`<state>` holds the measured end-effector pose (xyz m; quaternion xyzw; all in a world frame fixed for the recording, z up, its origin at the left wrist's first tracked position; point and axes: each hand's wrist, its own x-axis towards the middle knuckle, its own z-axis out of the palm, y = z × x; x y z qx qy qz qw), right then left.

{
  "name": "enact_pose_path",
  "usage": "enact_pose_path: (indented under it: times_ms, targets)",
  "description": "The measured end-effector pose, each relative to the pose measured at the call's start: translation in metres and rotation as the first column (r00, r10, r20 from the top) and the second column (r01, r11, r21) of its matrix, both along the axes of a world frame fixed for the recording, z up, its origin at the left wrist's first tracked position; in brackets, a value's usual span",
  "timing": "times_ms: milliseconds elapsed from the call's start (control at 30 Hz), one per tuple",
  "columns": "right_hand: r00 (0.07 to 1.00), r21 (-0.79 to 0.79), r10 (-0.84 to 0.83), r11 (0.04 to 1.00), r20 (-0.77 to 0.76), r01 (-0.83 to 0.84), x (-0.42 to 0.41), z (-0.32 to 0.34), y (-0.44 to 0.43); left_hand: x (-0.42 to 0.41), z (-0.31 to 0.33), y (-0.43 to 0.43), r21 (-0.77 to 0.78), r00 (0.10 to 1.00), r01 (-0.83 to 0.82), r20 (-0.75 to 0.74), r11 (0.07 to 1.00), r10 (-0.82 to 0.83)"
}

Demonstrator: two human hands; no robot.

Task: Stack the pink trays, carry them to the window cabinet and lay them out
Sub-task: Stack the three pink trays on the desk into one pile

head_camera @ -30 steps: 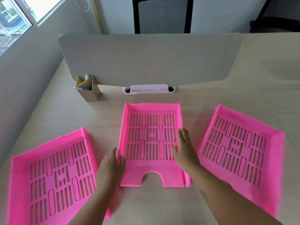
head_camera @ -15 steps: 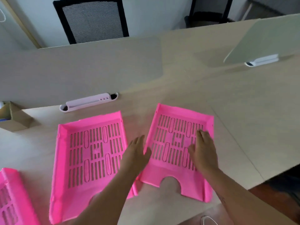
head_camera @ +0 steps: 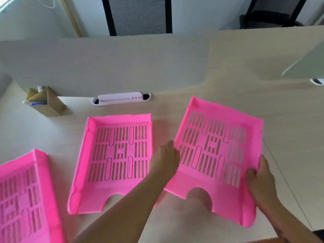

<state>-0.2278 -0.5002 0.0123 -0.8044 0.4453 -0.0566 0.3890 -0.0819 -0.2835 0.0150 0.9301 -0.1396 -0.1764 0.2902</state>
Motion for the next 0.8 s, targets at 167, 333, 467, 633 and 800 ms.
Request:
enact_pose_path:
  times_ms: [167, 333, 467, 633, 800]
  targets:
    - [0.975, -0.002, 0.206, 0.978, 0.084, -0.207, 0.068, 0.016, 0.065, 0.023, 0.017, 0.094, 0.023, 0.98, -0.153, 0.13, 0.988, 0.149]
    - [0.924, 0.05, 0.357, 0.929, 0.137, -0.367, 0.121, 0.009, 0.157, 0.027, 0.017, 0.2, 0.056, 0.923, -0.363, 0.158, 0.93, 0.351]
    - [0.902, 0.096, 0.417, 0.899, 0.107, -0.427, 0.137, -0.004, 0.212, 0.02, 0.008, 0.255, 0.072, 0.901, -0.432, 0.078, 0.899, 0.426]
    - [0.905, 0.102, 0.425, 0.9, 0.016, -0.424, 0.143, -0.015, 0.237, 0.015, -0.002, 0.274, 0.039, 0.89, -0.454, -0.025, 0.89, 0.456]
    - [0.904, 0.056, 0.427, 0.903, -0.026, -0.425, 0.157, -0.016, 0.237, 0.032, 0.0, 0.275, 0.027, 0.905, -0.42, -0.066, 0.907, 0.421]
